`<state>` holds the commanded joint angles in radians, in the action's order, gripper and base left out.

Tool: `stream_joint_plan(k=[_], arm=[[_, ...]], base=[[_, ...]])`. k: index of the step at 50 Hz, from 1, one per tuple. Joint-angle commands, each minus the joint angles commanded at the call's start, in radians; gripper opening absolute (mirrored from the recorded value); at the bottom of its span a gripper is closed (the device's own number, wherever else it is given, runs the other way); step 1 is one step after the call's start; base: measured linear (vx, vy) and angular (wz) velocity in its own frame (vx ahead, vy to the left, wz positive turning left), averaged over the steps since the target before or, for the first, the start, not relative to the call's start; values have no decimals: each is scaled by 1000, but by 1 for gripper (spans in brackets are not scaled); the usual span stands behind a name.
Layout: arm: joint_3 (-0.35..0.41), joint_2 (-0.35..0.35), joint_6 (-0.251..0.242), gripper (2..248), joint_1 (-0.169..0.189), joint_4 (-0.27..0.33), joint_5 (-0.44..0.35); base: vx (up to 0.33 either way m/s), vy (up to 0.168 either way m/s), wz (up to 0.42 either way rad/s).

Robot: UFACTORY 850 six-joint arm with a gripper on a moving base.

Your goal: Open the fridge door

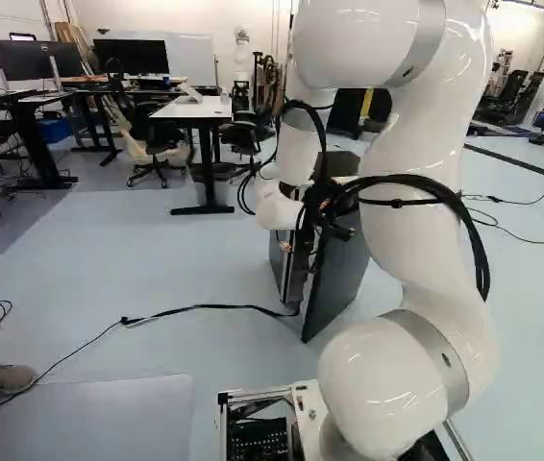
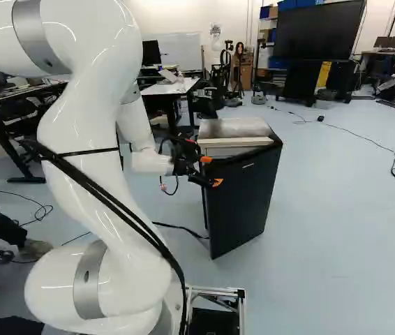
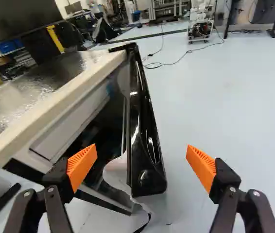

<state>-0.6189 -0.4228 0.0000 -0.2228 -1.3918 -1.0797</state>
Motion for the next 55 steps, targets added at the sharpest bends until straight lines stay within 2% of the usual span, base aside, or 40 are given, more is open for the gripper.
stream_joint_plan(k=[30, 42, 55], arm=[[118, 71, 0, 247, 45, -305, 58], [123, 74, 0, 247, 48, -328, 56], [124, 75, 0, 247, 48, -329, -8]], base=[[0, 0, 0], [0, 0, 0], [0, 0, 0]])
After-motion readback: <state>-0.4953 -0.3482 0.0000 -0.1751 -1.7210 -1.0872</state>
